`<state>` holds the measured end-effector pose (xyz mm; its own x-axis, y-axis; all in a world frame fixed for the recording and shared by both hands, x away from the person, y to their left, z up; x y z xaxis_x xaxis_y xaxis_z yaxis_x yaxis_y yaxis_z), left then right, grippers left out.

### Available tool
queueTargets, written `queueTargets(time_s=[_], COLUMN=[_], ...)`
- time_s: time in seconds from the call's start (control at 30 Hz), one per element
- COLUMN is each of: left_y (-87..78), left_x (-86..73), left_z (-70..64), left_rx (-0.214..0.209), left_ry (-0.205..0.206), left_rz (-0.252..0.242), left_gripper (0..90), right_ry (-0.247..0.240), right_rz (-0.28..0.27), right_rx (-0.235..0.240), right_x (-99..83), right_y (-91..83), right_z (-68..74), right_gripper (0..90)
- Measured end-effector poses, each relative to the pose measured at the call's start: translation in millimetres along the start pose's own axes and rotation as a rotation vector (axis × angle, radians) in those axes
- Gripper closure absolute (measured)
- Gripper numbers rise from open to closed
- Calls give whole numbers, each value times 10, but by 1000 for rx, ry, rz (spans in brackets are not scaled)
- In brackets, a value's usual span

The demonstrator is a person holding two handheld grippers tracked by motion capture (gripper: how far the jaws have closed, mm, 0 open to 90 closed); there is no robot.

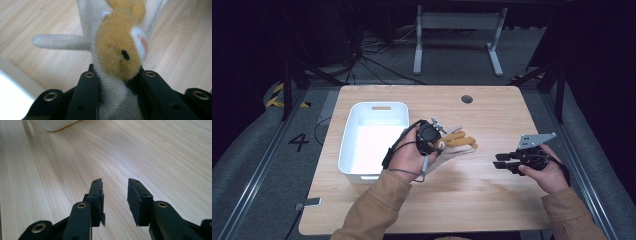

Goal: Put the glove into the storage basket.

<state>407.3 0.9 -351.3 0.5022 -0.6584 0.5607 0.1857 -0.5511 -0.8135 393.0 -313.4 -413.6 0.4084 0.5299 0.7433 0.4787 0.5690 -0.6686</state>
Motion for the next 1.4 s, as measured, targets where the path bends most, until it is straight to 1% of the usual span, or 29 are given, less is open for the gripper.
queueTargets(time_s=[0.07, 0.23, 0.3, 0.43, 0.6, 0.77, 0.97, 1.1, 1.2, 1.23, 1.33, 1.4], left_y=[-69, -254, -321, -466, -603, -704, -786, -859, -902, -914, -932, -927], left_x=[-10, -47, -61, -90, -143, -202, -304, -389, -453, -482, -553, -588], left_z=[47, 155, 192, 293, 412, 528, 679, 786, 861, 895, 975, 1023], left_rx=[9, 43, 54, 93, 118, 135, 161, 183, 202, 207, 235, 241], left_ry=[-21, -53, -59, -73, -101, -124, -169, -209, -232, -249, -285, -305], left_rz=[-6, -34, -39, -46, -53, -62, -75, -93, -92, -97, -97, -101], left_gripper=[771, 771, 771, 770, 770, 770, 769, 769, 769, 768, 768, 768], right_ry=[-3, -4, -5, -3, -5, -1, 4, 11, 14, 13, 14, 16], right_rz=[2, 9, 10, 11, 17, 20, 21, 25, 27, 27, 29, 32], right_rx=[3, 12, 14, 18, 17, 16, 13, 10, 9, 8, 10, 11], right_x=[13, 29, 30, 36, 35, 15, -11, -34, -43, -50, -55, -62], right_y=[16, 56, 70, 89, 96, 98, 85, 82, 80, 84, 86, 86], right_z=[2, -11, -20, -18, -7, 3, 3, 2, 3, 4, 9, 15], right_gripper=[656, 655, 655, 655, 655, 654, 653, 652, 652, 652, 652, 651])
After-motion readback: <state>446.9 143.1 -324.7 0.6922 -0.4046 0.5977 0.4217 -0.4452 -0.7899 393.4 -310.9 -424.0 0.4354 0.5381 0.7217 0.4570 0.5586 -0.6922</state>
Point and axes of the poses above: each handheld gripper's, and its own axes: y roughly forward along the jaws, x roughly out of its top, z roughly to its left, the point moved 3 cm from there along y, roughly forward along the jaws, and after that the axes turned 9 degrees about -x, right-handed, at the moved point
